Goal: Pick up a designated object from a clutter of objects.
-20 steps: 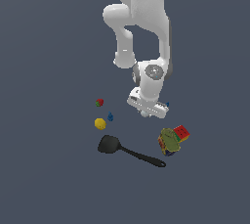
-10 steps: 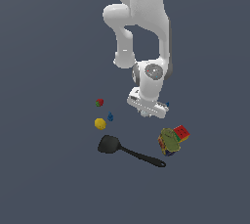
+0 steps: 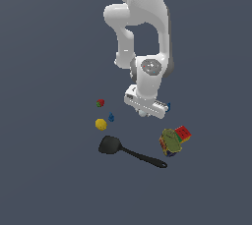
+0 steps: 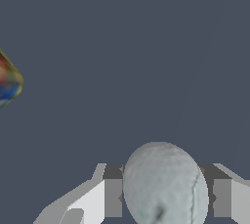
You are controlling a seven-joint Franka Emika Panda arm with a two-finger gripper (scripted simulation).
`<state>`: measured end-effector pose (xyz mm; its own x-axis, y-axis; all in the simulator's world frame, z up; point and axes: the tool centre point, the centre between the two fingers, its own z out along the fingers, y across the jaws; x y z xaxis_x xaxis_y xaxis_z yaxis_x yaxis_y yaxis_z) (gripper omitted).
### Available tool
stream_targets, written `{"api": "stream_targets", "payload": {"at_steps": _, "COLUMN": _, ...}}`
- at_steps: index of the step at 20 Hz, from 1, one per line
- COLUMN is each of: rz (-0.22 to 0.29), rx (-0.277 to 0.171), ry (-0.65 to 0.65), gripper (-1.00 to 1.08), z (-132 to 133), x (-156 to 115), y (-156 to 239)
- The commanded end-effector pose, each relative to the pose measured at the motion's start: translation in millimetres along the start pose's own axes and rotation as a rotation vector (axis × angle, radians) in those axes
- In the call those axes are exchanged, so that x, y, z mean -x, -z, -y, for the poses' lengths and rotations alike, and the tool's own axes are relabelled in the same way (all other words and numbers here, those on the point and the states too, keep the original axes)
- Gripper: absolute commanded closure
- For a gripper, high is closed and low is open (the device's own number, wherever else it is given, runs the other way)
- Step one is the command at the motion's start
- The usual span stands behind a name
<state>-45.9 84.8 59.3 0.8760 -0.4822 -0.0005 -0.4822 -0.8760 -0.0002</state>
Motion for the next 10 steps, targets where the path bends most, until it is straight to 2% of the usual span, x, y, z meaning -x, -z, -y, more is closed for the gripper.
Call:
{"api": "stream_targets", "payload": {"at_steps": 1, "rz": -0.001, "rx": 0.0, "ry": -0.001, "gripper": 1.08, "z": -5, "x": -11, "y": 16}}
{"api": "stream_targets", "payload": {"at_steps": 10, "rz": -0.001, "rx": 0.001, "ry": -0.002, "gripper": 1.08, "z": -27, "x": -66, "y": 92}}
